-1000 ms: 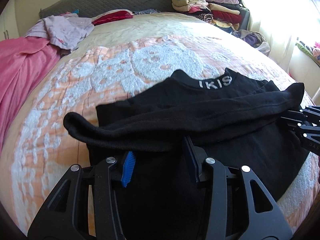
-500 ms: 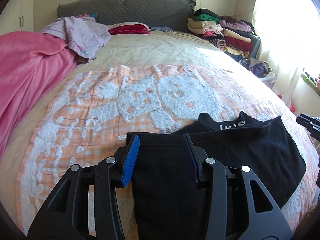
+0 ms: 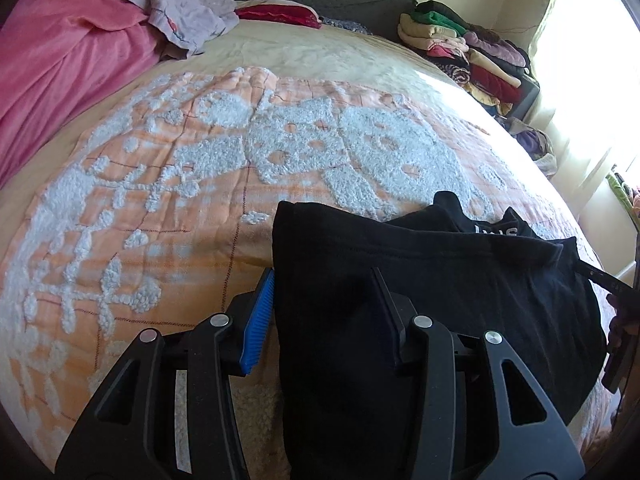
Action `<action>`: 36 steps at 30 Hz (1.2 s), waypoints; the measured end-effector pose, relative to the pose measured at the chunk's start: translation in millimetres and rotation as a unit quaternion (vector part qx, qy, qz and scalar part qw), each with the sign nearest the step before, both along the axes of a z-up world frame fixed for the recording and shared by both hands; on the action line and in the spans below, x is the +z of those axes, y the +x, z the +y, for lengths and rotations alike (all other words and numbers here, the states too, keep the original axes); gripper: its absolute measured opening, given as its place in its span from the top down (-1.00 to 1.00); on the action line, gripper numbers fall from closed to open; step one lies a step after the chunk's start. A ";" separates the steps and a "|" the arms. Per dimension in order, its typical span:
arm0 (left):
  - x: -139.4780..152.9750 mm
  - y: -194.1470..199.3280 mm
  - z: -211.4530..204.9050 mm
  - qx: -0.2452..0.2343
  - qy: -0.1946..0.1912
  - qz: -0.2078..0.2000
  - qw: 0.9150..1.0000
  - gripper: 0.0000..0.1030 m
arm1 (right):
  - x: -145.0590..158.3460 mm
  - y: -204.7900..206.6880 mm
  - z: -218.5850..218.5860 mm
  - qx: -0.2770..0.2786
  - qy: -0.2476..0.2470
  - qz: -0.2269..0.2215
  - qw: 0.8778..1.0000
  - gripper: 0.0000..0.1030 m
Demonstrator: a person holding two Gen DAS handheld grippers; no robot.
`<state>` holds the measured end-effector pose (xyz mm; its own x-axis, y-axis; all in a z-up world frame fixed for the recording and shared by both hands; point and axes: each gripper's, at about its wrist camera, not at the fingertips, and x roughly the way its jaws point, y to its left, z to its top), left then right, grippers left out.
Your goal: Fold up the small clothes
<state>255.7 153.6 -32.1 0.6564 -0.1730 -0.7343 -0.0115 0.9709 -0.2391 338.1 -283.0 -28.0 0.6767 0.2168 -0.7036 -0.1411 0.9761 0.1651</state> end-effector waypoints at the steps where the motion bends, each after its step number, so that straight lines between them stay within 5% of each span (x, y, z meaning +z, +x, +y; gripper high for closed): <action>1: -0.1 0.6 0.0 0.000 -0.002 -0.001 1.000 0.43 | -0.8 0.0 1.9 0.005 0.001 -0.001 1.000 0.27; 5: 0.5 0.7 1.2 -0.002 0.001 -0.004 1.000 0.82 | 4.9 -4.8 3.6 0.014 0.012 -0.017 1.000 0.81; 7: 7.9 -2.3 0.6 -0.004 0.008 -0.018 1.000 0.87 | 12.8 -9.5 -0.7 0.012 0.027 -0.028 0.999 0.84; 14: 33.0 -7.8 2.8 0.005 0.017 -0.066 0.998 0.92 | 30.5 -17.2 -16.5 -0.017 0.027 -0.064 0.997 0.85; 25: 3.5 1.0 -5.6 0.015 0.064 -0.017 0.998 0.82 | -1.3 -7.3 2.0 -0.040 -0.055 -0.022 0.997 0.81; 31: 4.9 -2.1 -4.8 0.017 0.065 -0.013 0.998 0.76 | -2.6 -10.4 -2.2 -0.049 -0.048 -0.017 0.997 0.71; 36: 8.3 -7.3 -4.8 0.017 0.062 -0.012 0.998 0.65 | -0.9 -16.2 -8.6 -0.056 -0.037 -0.008 0.998 0.43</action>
<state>248.4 148.8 -23.8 0.6774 -0.0582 -0.7333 -0.0414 0.9923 -0.1170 321.9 -291.7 -29.0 0.7056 0.0867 -0.7033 -0.0329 0.9954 0.0897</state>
